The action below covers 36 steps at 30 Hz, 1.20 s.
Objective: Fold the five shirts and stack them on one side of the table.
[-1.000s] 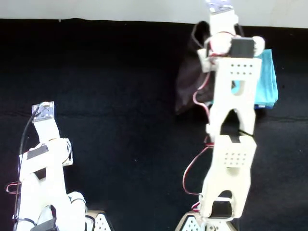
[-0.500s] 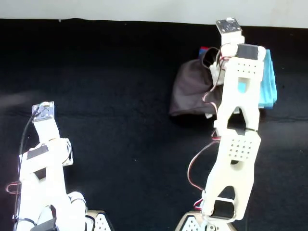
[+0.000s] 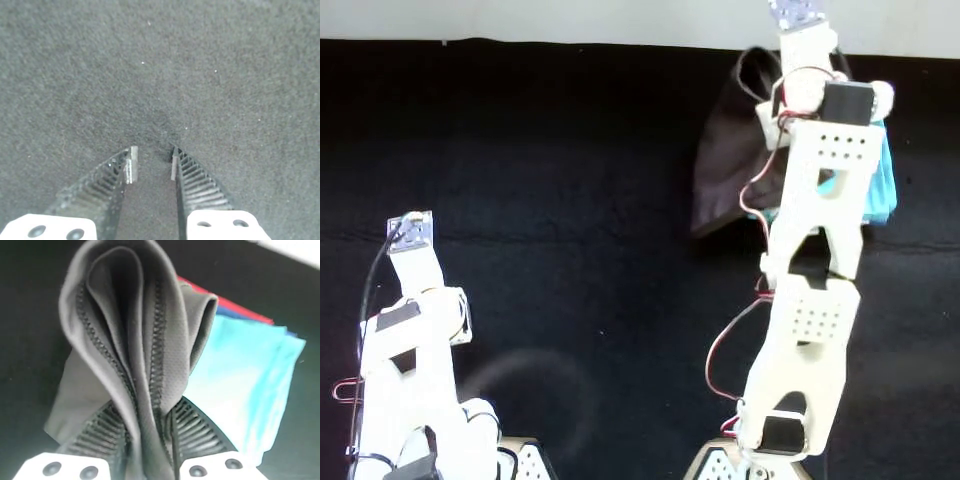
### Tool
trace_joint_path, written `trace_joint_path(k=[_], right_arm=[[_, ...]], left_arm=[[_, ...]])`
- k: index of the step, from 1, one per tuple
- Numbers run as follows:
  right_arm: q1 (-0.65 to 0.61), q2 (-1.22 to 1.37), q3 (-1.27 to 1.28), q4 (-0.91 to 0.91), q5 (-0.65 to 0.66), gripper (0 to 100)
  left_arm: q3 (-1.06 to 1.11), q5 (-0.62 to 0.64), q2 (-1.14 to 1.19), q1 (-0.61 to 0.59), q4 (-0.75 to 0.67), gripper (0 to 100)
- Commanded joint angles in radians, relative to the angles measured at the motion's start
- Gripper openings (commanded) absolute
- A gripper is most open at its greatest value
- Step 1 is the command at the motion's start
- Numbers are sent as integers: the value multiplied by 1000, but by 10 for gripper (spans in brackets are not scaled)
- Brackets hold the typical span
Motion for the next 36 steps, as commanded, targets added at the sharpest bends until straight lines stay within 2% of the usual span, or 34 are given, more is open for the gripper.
trace_joint_path(k=[1,8,14,20,27,36], right_arm=[[31,-107,-48,10,11,5],[154,-47,-47,1,100,5],[260,114,-47,-108,155,5],[289,245,-58,-125,186,5],[305,229,-48,-292,186,5],[325,305,-48,-334,186,5]], left_arm=[[4,-3,-7,4,-14,139],[4,-3,-7,4,-14,139],[4,-3,-7,4,-14,139],[4,-3,-7,4,-14,139],[4,-3,-7,4,-14,139],[4,-3,-7,4,-14,139]])
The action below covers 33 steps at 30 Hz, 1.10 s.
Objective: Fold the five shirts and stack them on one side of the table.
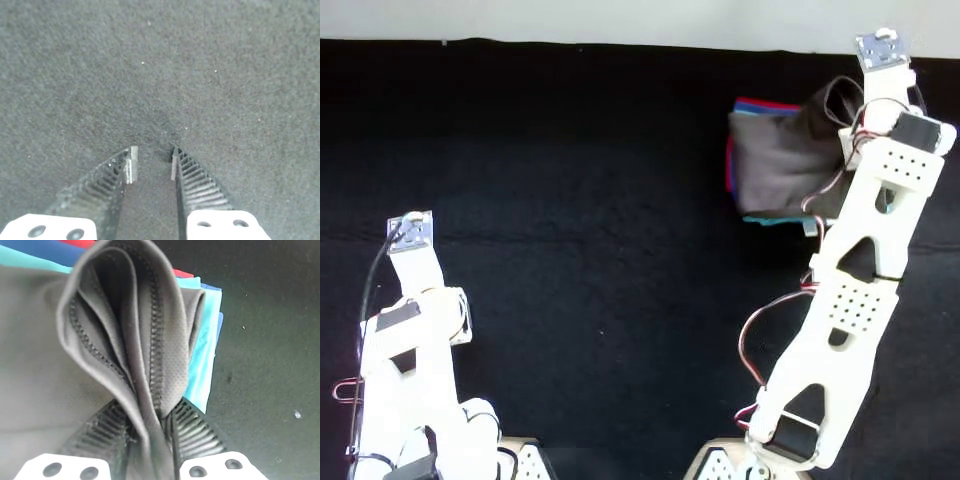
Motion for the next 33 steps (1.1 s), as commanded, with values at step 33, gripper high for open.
trace_joint_path(k=[33], right_arm=[[-58,186,-156,-386,-245,6]], left_arm=[[4,-3,-7,4,-14,139]])
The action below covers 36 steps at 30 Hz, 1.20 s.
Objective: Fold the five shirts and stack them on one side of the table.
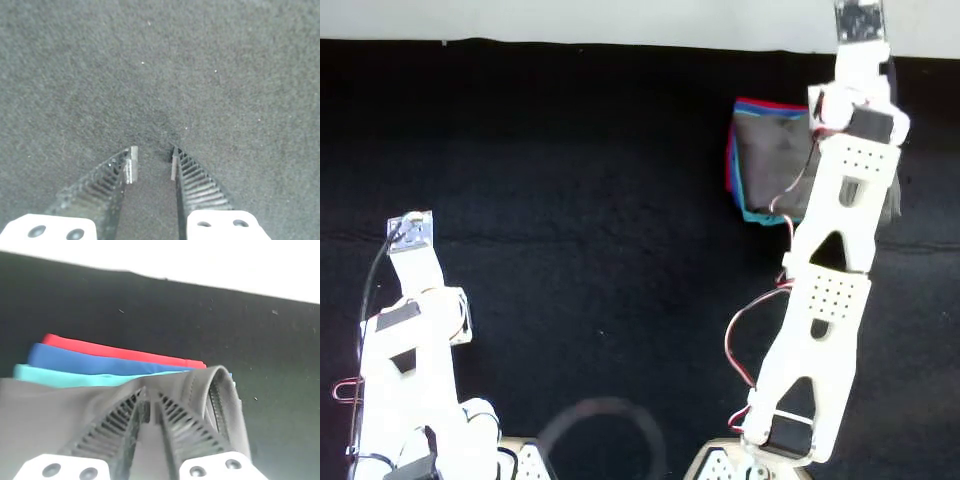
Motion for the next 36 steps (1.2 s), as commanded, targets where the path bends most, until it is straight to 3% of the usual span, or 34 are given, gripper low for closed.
trace_joint_path(k=[1,8,15,19,25,36], right_arm=[[77,68,-39,-119,-6,6],[171,249,-45,-320,-6,6],[157,240,-81,-314,-12,6],[142,140,-148,-208,-14,11],[111,-16,-150,-105,-14,153],[137,76,45,-321,-9,130]], left_arm=[[4,-3,-7,4,-14,139],[4,-3,-7,4,-14,139],[4,-3,-7,4,-14,139],[4,-3,-7,4,-14,139],[4,-3,-7,4,-14,139],[5,-3,-7,4,-14,139]])
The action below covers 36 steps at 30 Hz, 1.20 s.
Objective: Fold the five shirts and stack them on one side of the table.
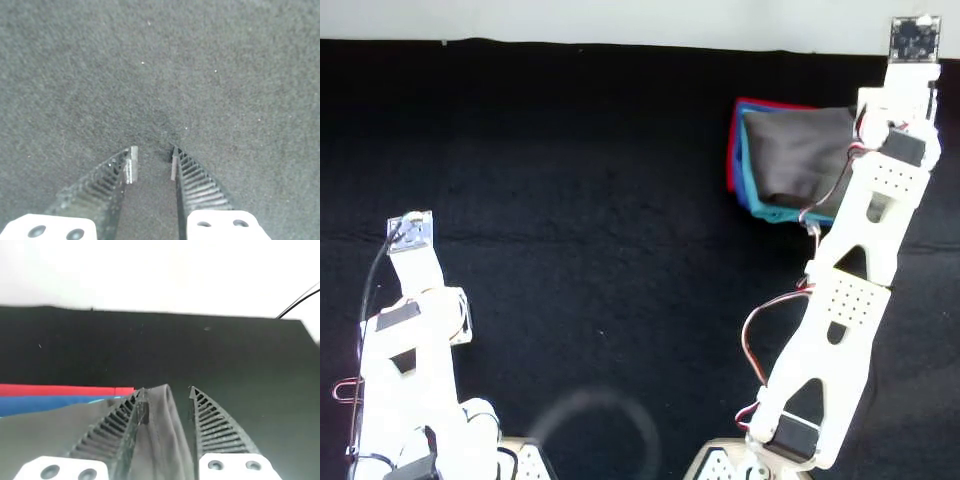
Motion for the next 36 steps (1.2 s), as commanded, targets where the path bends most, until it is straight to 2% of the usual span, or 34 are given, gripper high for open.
trace_joint_path(k=[1,5,9,11,14,16,22,26,31,36], right_arm=[[13,18,42,-47,-2,130],[18,58,44,-47,-6,130],[18,21,-65,-41,-11,130],[18,-28,-133,-4,-66,133],[15,-131,-196,114,-203,134],[7,-208,-203,213,-249,134],[-58,-351,-203,529,-247,125],[-105,-387,-203,707,-247,13],[-166,-387,-200,883,-247,6],[-236,-398,-70,886,-247,6]], left_arm=[[5,-3,-7,4,-14,139],[5,-3,-7,4,-14,139],[5,-3,-7,4,-14,139],[5,-3,-7,4,-14,139],[5,-3,-7,4,-14,139],[5,-3,-7,4,-14,139],[5,-3,-7,4,-14,139],[5,-3,-7,4,-14,139],[5,-3,-7,4,-14,139],[5,-3,-7,4,-11,139]])
